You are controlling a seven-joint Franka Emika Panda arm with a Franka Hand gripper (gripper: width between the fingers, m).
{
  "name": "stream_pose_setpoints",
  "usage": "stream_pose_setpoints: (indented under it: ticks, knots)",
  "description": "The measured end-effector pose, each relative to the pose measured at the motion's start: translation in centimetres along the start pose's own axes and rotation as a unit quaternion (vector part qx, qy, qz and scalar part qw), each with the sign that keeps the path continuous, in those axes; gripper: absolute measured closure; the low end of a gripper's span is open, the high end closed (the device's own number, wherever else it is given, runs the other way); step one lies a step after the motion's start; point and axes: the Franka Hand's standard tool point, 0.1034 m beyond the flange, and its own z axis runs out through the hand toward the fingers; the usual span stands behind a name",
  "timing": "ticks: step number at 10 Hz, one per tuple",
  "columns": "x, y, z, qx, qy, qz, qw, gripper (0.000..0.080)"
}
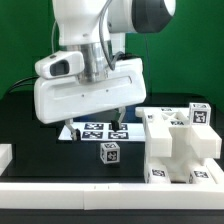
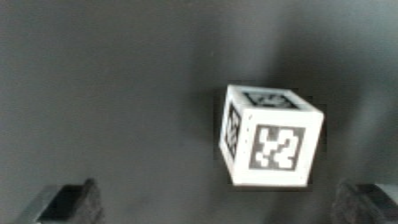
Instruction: Assemble chair
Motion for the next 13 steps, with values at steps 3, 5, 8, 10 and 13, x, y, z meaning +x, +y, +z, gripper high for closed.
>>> stream_pose_setpoints:
  ticks: [3, 5, 8, 10, 13]
  knots:
    - [0.2, 0.1, -0.2, 0.001, -0.005, 0.017, 1.0, 0.015]
    - [-0.1, 0.5, -1.0, 0.019, -0.018, 0.104, 0.994, 0.015]
    - [-0.7, 1.3, -0.9, 0.041, -0.025, 0.288, 0.956, 0.015]
    - [-0.7, 1.1, -0.8, 0.039, -0.028, 0.363, 0.93, 0.015]
    - [-0.9, 0.7, 0.1, 0.04, -0.042, 0.567, 0.822, 0.015]
